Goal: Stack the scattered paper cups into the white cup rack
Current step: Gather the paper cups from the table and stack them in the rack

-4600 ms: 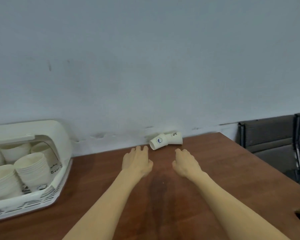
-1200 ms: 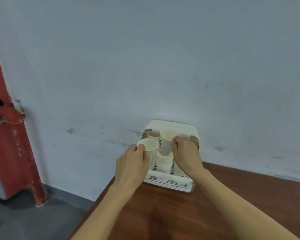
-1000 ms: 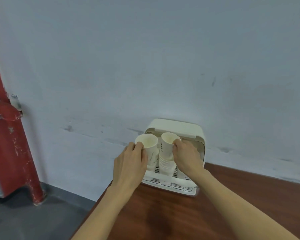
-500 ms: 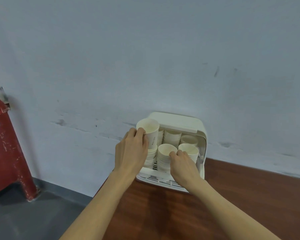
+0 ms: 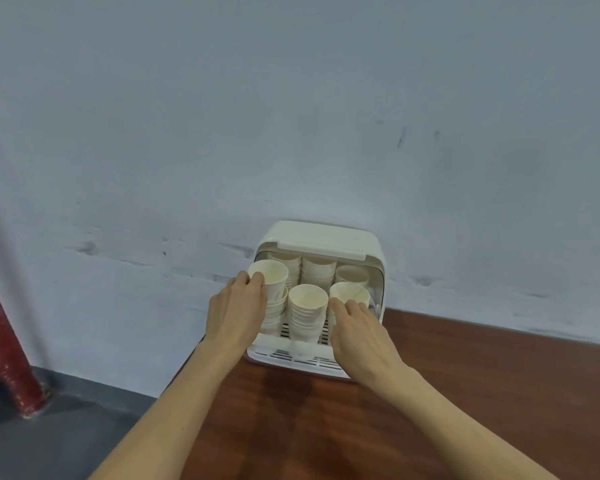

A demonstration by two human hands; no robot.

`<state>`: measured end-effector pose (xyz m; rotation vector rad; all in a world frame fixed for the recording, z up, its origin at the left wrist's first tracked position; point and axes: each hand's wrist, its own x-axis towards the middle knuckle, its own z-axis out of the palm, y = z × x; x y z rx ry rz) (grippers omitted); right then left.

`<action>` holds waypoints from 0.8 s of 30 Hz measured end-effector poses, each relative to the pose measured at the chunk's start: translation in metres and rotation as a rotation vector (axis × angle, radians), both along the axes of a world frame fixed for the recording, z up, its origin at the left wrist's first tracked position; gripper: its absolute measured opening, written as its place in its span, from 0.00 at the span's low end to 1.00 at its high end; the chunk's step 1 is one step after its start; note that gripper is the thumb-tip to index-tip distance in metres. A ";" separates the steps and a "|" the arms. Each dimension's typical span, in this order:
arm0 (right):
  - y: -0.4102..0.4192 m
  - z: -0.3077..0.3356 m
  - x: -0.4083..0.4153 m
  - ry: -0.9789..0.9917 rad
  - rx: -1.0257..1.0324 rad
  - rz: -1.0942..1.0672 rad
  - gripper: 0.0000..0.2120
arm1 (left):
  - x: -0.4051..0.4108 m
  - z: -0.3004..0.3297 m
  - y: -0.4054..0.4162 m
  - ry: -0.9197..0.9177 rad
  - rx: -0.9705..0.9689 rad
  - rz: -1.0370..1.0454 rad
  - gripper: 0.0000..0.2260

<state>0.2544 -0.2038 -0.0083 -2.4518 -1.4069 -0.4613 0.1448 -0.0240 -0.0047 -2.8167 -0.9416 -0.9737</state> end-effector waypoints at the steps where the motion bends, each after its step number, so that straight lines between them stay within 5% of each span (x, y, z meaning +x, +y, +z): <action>1: -0.002 -0.001 0.000 0.002 -0.002 0.004 0.21 | 0.000 -0.003 0.000 0.020 -0.005 0.001 0.09; 8: -0.012 -0.006 0.000 -0.004 -0.028 -0.013 0.19 | 0.001 -0.019 -0.007 0.208 -0.077 0.003 0.13; 13: -0.017 -0.005 -0.004 -0.004 -0.030 -0.030 0.18 | -0.004 -0.026 -0.012 0.301 -0.089 0.017 0.25; 24: -0.012 0.019 0.011 0.021 0.098 -0.087 0.20 | 0.008 0.013 -0.015 0.036 -0.024 -0.023 0.18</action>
